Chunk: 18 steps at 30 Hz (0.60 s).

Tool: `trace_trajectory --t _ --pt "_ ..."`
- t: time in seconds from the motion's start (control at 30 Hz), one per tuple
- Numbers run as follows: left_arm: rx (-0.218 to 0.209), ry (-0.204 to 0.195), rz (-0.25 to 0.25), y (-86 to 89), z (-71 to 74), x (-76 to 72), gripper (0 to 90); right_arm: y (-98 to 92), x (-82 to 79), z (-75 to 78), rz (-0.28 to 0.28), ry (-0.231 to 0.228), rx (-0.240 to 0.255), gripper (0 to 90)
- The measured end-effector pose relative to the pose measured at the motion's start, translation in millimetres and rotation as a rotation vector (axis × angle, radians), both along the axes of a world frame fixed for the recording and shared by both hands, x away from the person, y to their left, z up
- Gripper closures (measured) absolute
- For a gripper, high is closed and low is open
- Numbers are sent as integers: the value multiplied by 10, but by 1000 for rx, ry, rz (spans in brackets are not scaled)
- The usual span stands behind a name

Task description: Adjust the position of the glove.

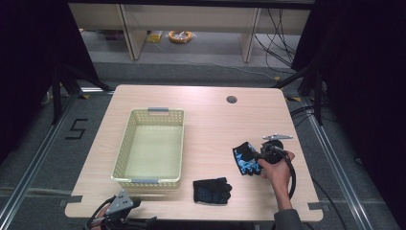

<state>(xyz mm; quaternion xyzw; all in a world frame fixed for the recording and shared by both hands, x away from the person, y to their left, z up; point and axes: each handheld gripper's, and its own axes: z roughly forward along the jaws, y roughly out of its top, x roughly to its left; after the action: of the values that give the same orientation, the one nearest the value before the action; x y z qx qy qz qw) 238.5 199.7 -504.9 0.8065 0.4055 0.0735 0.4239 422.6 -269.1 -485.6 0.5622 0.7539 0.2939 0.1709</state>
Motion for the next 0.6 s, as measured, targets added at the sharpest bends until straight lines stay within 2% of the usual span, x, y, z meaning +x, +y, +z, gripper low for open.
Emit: trace_trajectory --t 0.1,0.13,0.2,0.27,0.3,0.4,0.47,0.5,0.6 --pt "4 0 -3 -1 2 -2 163 5 44 -36 6 9 -1 546" --pt "21 -1 -15 13 8 2 163 5 44 -36 6 9 -1 546" --pt "2 -1 -1 -3 2 -2 163 5 68 -53 3 8 -9 547" --pt "1 0 0 -4 2 -1 163 6 94 -74 25 16 7 550" --pt "3 2 -1 -3 1 -1 163 12 103 -82 7 19 -2 553" --pt "0 -1 1 -4 0 -2 163 11 118 -101 16 23 -2 567" --pt "1 -2 3 -6 -1 -2 163 15 130 -114 38 23 5 597" --pt "2 2 -1 -3 1 -1 163 16 133 -124 48 13 -11 609" --pt "0 0 1 -3 -1 0 163 28 137 -131 62 20 7 649"
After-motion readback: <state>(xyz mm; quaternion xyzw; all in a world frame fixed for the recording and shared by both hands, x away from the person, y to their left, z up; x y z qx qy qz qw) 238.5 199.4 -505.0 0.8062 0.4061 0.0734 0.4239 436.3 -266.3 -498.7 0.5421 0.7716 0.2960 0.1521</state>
